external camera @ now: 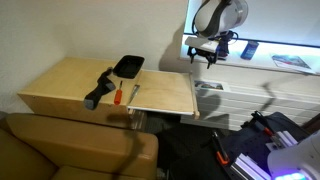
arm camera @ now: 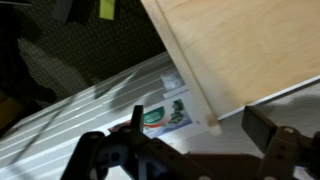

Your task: Place the sock and the screwdriver on the top of the nightstand then close the pullout table

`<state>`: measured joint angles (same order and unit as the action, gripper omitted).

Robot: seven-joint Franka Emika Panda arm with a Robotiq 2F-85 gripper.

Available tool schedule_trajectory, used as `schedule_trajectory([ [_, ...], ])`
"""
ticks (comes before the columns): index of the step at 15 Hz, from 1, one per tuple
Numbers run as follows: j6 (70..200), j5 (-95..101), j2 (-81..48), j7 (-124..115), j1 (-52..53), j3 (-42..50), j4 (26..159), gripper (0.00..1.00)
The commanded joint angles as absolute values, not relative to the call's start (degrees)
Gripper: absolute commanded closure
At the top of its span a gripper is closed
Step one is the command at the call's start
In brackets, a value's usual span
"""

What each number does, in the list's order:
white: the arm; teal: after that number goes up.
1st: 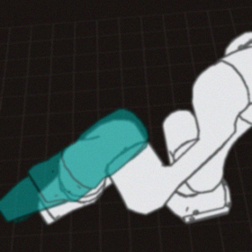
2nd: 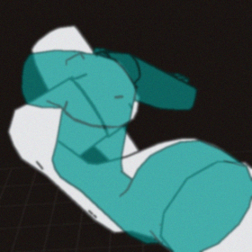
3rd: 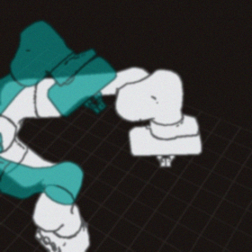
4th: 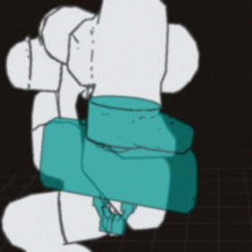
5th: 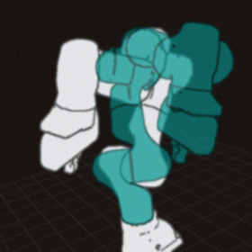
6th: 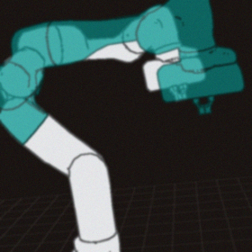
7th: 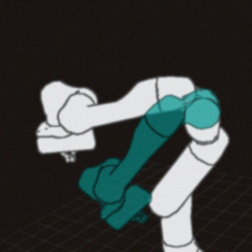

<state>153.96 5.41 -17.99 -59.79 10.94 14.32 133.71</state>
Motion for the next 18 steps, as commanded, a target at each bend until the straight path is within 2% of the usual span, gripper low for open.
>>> schedule_trajectory([
  [1,150.8,5.9,-19.9,-68.4,10.6,15.0,136.5,0.0],
  [6,152.0,6.8,-20.7,-68.5,9.7,14.3,136.1,0.0],
  [8,151.9,8.9,-25.7,-73.0,11.1,15.9,133.7,0.0],
  [10,153.0,5.6,-29.3,-73.3,8.2,14.6,134.3,0.0],
  [14,160.2,0.6,-36.8,-74.2,5.8,14.3,134.2,0.0],
  [18,167.3,-7.9,-43.4,-72.3,3.1,10.3,130.8,0.0],
])
